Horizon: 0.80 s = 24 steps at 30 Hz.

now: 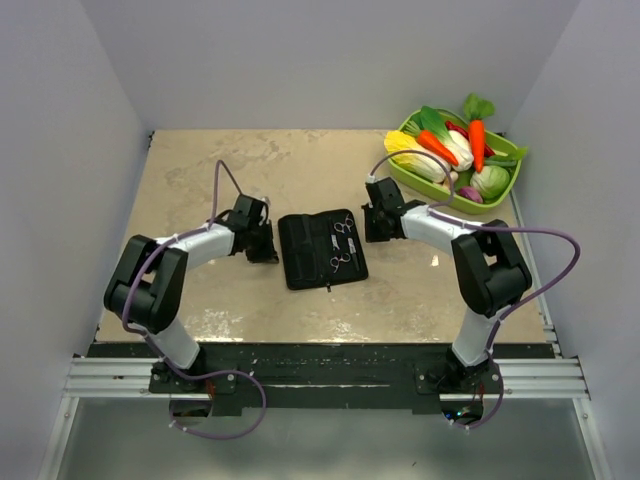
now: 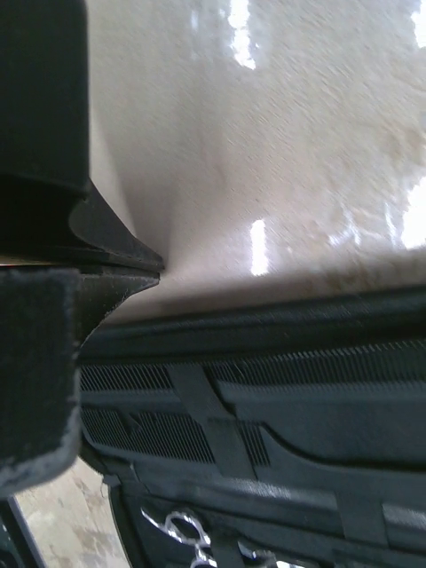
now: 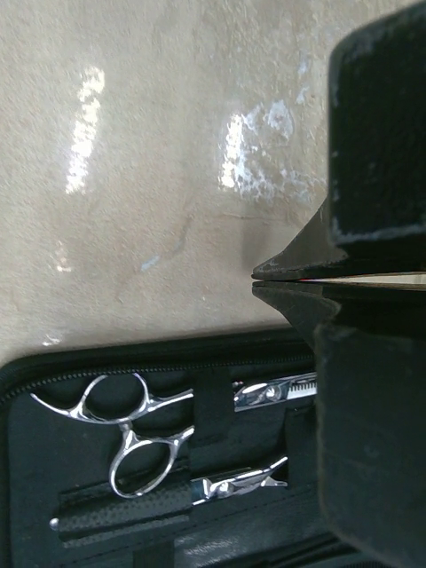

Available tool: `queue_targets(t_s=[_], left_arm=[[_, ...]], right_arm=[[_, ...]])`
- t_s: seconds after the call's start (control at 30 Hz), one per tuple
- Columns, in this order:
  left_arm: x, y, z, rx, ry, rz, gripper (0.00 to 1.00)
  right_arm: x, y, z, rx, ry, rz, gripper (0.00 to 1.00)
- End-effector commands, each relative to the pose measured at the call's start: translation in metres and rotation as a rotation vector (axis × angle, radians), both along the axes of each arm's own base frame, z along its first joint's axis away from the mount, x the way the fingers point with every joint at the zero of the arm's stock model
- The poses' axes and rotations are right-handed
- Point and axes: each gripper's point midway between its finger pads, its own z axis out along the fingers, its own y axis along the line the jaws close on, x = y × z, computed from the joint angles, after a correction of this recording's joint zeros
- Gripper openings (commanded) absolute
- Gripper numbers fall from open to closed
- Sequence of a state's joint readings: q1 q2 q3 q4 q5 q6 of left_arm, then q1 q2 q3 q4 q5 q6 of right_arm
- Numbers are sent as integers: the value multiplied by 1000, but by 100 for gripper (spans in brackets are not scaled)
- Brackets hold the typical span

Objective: Sort the hair-cutting tools
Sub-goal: Close the hairdressing tool bag at the center of the board.

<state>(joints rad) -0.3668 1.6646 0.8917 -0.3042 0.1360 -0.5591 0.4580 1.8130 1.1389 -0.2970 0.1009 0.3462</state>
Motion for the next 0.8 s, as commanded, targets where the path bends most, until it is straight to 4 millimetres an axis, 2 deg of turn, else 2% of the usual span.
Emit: queue_targets(t_s=[0.0, 0.13, 0.27, 0.37, 0.57, 0.63, 0.77], left_arm=[[2, -4, -25, -15, 29, 5, 0], [-2, -10, -40, -51, 40, -4, 0], [0, -17, -39, -93, 20, -15, 0], [10, -25, -20, -135, -41, -31, 0], [35, -43, 40, -214, -165, -67, 0], [43, -53, 62, -240, -205, -81, 0], [50, -73, 93, -277, -257, -117, 0]], right_arm=[[-8, 13, -4, 53, 33, 79, 0], [-19, 22, -11, 96, 81, 132, 0], [-29, 29, -21, 124, 123, 178, 0], [-34, 33, -29, 143, 156, 206, 0], [-39, 39, -40, 169, 184, 237, 0], [-40, 40, -41, 172, 187, 243, 0], [-42, 41, -47, 180, 204, 249, 0]])
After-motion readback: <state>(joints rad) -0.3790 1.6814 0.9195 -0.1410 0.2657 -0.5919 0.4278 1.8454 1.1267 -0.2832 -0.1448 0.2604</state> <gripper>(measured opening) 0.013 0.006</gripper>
